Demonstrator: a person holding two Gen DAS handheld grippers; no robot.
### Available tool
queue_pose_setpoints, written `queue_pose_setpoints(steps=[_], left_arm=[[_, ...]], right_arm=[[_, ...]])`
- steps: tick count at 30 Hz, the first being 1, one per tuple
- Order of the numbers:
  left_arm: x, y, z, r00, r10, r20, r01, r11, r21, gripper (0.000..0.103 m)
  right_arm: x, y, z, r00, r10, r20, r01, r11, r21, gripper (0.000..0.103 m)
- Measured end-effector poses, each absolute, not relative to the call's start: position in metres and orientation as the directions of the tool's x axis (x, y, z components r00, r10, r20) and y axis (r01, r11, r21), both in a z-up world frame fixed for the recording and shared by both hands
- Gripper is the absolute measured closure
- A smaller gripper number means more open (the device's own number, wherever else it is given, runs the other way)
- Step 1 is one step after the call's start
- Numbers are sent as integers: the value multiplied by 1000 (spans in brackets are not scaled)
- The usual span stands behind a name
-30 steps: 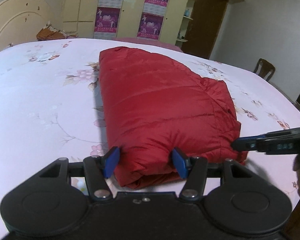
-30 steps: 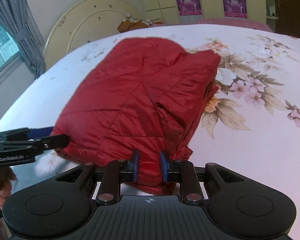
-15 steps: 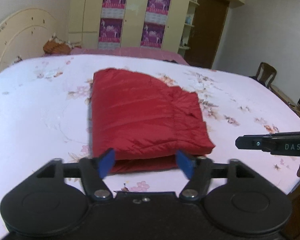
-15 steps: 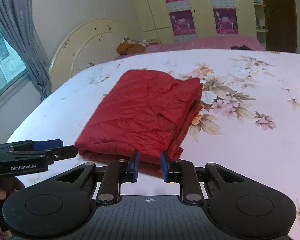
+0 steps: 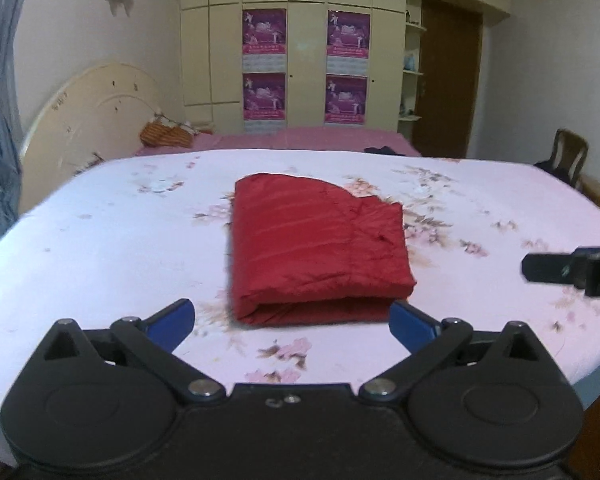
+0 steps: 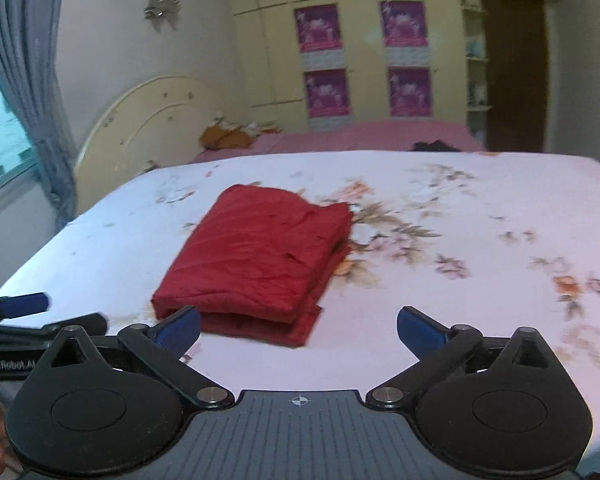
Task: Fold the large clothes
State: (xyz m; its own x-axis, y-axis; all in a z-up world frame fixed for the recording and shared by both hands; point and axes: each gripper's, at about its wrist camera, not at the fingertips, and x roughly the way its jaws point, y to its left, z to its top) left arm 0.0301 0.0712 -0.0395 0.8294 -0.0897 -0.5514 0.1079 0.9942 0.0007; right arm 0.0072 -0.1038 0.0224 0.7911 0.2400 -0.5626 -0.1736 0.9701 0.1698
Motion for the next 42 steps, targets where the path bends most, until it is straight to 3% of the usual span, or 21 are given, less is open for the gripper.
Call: queue_pose_setpoints(steps=[10,42], left_arm=[[5,66,-36,824,-114,-554,111,993,-40,0],[-6,61,-36,829,-133,-543,126,991,-49,0]], right_arm=[[-25,-110,13,765,166,-622,-108,986,131,0],[-31,-104,15,767,164,-620,-118,986,115,0]])
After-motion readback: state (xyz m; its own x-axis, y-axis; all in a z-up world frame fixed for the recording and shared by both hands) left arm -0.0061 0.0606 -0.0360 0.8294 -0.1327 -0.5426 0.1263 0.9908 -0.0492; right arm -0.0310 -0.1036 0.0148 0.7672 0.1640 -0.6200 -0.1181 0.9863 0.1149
